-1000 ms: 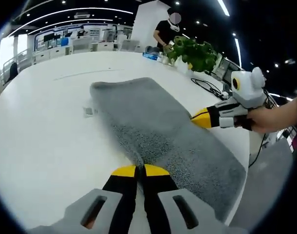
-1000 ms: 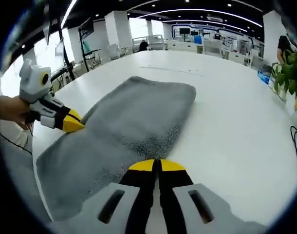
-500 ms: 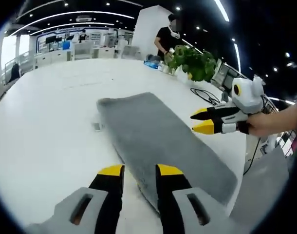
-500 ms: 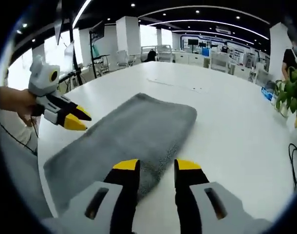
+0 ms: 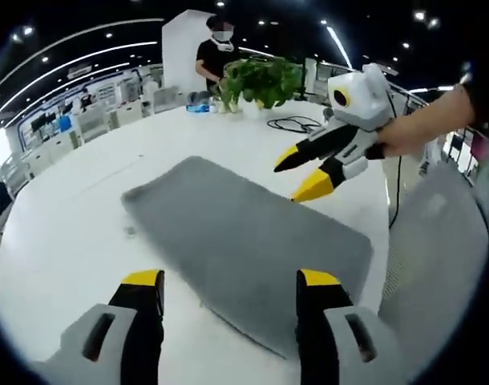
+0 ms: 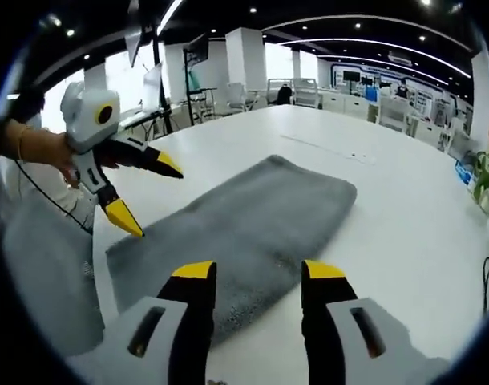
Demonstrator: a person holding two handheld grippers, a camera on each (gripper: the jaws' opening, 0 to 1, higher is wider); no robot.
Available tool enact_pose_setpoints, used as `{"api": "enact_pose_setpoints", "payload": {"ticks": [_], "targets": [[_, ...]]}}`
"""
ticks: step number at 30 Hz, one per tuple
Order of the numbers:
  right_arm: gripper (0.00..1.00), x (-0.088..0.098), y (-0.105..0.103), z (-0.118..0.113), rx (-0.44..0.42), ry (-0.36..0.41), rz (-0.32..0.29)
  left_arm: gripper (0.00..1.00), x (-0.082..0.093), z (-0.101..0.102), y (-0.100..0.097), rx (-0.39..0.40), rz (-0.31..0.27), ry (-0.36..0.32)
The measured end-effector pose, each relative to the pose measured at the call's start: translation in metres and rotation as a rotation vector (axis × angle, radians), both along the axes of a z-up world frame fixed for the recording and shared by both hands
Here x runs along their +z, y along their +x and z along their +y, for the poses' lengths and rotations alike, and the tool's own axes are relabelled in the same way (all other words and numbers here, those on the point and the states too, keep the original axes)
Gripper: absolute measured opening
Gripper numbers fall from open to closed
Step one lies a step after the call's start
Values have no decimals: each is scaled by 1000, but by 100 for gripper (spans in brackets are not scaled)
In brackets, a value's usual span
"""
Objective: Fold the towel on the table until its edges align and the towel forms a compact rectangular stack.
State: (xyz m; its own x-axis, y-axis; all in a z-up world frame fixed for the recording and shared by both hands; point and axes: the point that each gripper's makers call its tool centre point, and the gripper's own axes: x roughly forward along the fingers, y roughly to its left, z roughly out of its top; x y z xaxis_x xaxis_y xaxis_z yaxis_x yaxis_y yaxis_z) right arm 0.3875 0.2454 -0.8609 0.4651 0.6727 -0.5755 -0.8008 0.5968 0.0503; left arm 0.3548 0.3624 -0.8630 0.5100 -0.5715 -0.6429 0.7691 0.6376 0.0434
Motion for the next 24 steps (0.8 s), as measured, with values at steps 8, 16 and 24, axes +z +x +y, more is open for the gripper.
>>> {"api": "enact_pose_setpoints", "payload": {"ticks": [8,16,24], "targets": [[43,4,-16,-2,33,27,20,68,-2,-31,-36,-117,14,-1],[39,-4,-43,-3,123,-20,22,62,-13,-46,-66,-231,3,49],[36,-5,-62,-3,182,-42,0,51,-14,-59,-82,-263,-25,32]]}}
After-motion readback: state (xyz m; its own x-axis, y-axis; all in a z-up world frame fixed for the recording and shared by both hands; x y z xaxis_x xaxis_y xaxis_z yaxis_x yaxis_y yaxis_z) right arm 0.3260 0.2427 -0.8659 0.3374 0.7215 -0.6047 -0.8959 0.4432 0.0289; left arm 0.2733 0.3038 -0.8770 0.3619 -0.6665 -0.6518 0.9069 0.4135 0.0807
